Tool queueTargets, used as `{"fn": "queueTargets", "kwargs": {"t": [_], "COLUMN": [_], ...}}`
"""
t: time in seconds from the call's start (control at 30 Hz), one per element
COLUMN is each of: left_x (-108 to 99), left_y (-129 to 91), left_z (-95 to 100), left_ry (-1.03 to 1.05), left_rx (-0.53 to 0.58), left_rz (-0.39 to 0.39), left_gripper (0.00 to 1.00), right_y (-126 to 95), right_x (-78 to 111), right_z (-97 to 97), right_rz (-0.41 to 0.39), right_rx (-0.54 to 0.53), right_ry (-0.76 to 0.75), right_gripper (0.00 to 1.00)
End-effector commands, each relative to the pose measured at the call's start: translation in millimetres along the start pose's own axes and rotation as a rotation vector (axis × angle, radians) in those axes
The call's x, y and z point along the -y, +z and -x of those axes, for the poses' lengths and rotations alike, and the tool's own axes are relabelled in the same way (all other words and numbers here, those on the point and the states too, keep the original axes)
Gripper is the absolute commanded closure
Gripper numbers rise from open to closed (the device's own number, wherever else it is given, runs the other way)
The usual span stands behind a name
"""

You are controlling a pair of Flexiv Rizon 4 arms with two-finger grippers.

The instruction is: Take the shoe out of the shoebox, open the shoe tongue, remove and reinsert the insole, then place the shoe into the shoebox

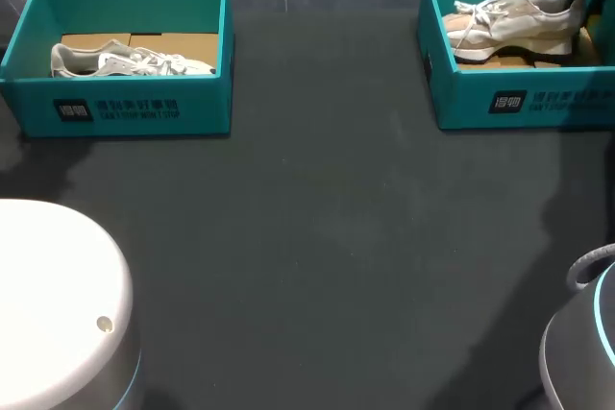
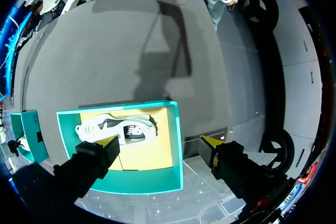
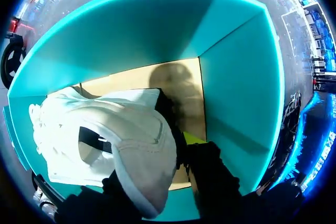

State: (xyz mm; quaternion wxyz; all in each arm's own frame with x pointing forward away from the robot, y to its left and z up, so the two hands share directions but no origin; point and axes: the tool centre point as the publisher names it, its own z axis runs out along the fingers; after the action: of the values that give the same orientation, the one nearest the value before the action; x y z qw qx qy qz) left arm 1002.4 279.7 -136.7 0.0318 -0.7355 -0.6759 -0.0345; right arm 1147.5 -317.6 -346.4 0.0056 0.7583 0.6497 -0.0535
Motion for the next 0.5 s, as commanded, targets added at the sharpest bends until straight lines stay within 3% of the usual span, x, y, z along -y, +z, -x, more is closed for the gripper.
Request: {"fn": "queueTargets", "kwargs": {"t": [0.03,0.5], "left_x": [0,0], "left_y": [0,0], "left_z": [-0.4,-0.4], "left_ry": [0.001,0.001], "left_rx": [-0.002,-0.002], "left_rz": [0.000,0.000], "left_gripper": [0.00,0.00], "right_y": [-25,-41], "right_x": [13.0,12.2], "right_z": [2.4,15.6], "right_rz": [0.020,0.046], "right_rx": [0.001,0.046], "right_ry": [0.011,-0.004], "right_gripper": [1.00,1.00]}}
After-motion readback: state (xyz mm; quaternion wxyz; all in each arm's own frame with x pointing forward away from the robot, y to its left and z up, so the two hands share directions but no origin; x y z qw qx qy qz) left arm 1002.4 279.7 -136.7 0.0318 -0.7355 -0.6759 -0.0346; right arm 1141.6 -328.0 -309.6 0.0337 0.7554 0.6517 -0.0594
